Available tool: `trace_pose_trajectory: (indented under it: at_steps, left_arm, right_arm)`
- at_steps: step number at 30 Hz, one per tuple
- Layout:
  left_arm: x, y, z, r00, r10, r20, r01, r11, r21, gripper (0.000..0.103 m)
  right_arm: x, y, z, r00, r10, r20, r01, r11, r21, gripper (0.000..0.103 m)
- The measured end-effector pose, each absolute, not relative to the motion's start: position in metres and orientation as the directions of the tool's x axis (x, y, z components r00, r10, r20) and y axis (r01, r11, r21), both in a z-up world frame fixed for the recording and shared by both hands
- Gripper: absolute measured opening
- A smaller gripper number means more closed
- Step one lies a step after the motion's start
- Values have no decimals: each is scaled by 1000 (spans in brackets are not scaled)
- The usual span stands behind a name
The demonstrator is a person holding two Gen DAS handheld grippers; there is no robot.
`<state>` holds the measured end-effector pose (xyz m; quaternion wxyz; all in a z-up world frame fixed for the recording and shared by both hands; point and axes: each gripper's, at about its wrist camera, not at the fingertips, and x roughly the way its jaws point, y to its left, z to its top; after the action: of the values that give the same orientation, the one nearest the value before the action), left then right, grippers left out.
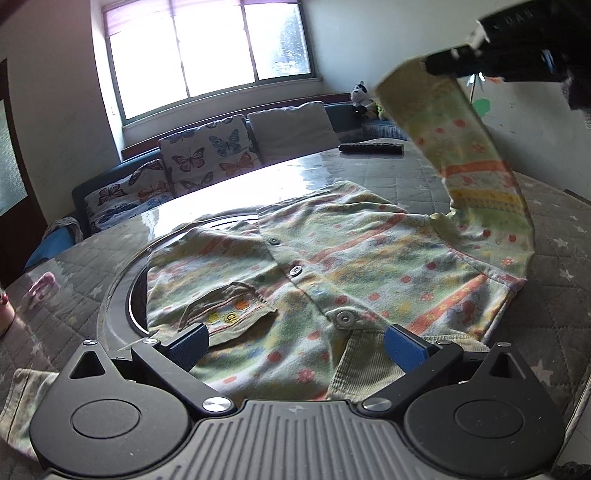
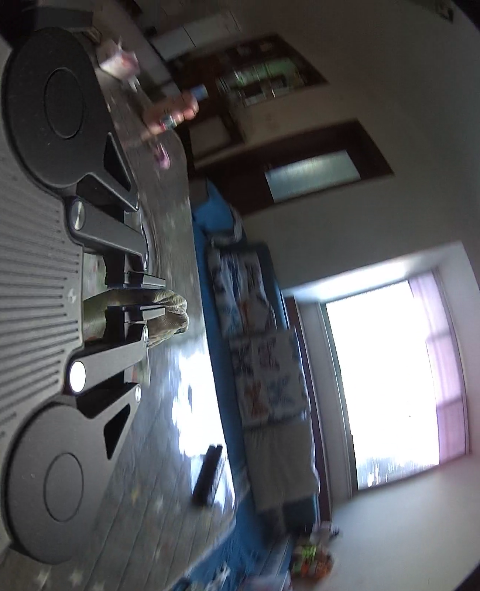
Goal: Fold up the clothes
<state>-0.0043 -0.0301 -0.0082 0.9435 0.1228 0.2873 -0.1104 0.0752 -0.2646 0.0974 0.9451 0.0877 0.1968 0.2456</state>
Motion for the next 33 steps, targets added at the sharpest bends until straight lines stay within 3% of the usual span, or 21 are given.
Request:
trace_pose_trajectory:
  at_steps: [9, 14, 20, 28, 33]
  left_arm:
    - [-11, -12, -12, 809, -99, -579, 222, 964, 145, 103]
    - [-14, -6, -12, 809, -84, -582, 204, 968, 144, 103]
    - [-18, 0, -8, 811, -72, -581, 190, 971, 144, 103]
    - [-8, 2, -3, 824, -50, -565, 168, 973, 159, 103]
    - [11, -1, -3, 825, -6, -565, 129, 976, 178, 103]
  right_arm:
    - [71, -170, 88, 631, 690, -354, -635, 722, 274, 7]
    - [61, -151, 79, 565, 728, -388, -684, 676, 275, 18]
    - [58, -174, 61, 578, 667, -471, -639, 728, 247, 29]
    - [52, -229, -1, 564, 495, -661, -487, 846, 218, 29]
    - [49, -245, -3, 581, 481, -656, -476, 855, 206, 31]
